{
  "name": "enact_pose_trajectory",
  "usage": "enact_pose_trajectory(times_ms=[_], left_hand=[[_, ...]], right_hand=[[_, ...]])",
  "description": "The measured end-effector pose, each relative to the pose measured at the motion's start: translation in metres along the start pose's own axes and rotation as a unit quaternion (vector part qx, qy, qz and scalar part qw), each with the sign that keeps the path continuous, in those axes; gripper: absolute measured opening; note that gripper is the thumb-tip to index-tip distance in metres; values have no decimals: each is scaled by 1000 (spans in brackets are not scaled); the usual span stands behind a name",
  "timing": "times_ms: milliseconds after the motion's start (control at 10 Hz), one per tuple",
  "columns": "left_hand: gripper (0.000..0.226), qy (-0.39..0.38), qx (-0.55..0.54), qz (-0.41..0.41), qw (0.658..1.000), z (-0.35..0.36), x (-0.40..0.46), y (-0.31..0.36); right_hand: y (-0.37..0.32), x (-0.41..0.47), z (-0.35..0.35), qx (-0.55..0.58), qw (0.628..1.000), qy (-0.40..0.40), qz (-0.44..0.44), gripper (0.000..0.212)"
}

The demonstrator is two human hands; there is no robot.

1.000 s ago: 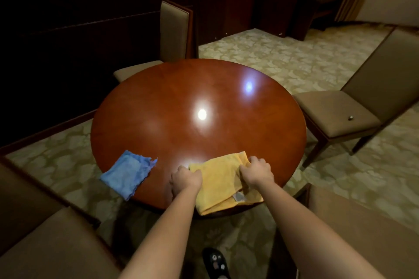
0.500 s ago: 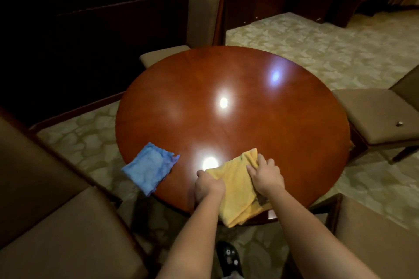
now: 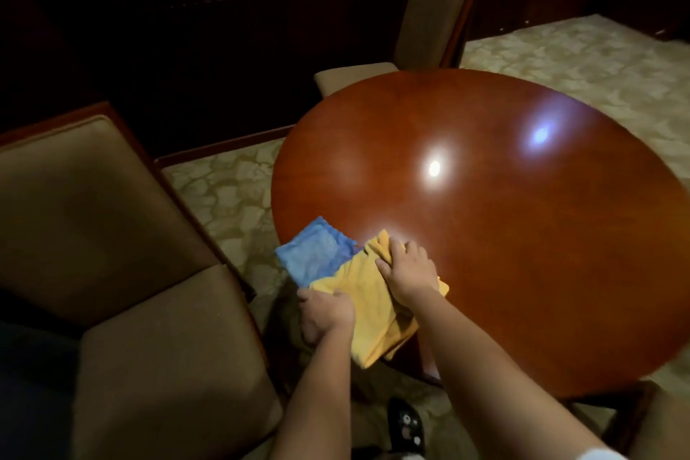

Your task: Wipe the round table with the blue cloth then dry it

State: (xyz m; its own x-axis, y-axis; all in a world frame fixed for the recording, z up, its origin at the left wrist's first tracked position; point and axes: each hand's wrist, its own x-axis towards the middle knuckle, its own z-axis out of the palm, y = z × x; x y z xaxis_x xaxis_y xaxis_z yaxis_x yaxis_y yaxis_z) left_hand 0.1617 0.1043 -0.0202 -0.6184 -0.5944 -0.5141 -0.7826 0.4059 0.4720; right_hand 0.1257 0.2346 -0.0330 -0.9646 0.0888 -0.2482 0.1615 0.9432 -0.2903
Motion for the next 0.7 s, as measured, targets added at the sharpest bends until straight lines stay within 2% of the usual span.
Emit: enact_pose_trajectory(times_ms=[200, 300, 400, 500, 600, 700], left_hand=[[53, -2, 22, -6, 1000, -5, 8, 7], [56, 6, 20, -3, 1000, -6, 6, 8], [57, 22, 52, 49, 997, -6, 3, 7], [54, 12, 134, 118, 984, -4, 3, 3], [52, -2, 153, 119, 981, -7, 4, 1], [50, 19, 171, 136, 976, -11, 3, 3]], right_hand=[[-3, 1, -1, -30, 999, 11, -4, 54], [0, -9, -3, -59, 996, 57, -28, 61], [3, -19, 3, -58, 996, 42, -57, 61], [5, -19, 6, -56, 997, -13, -45, 60], [2, -20, -4, -54, 997, -43, -45, 61], [2, -24, -14, -33, 997, -52, -43, 61]])
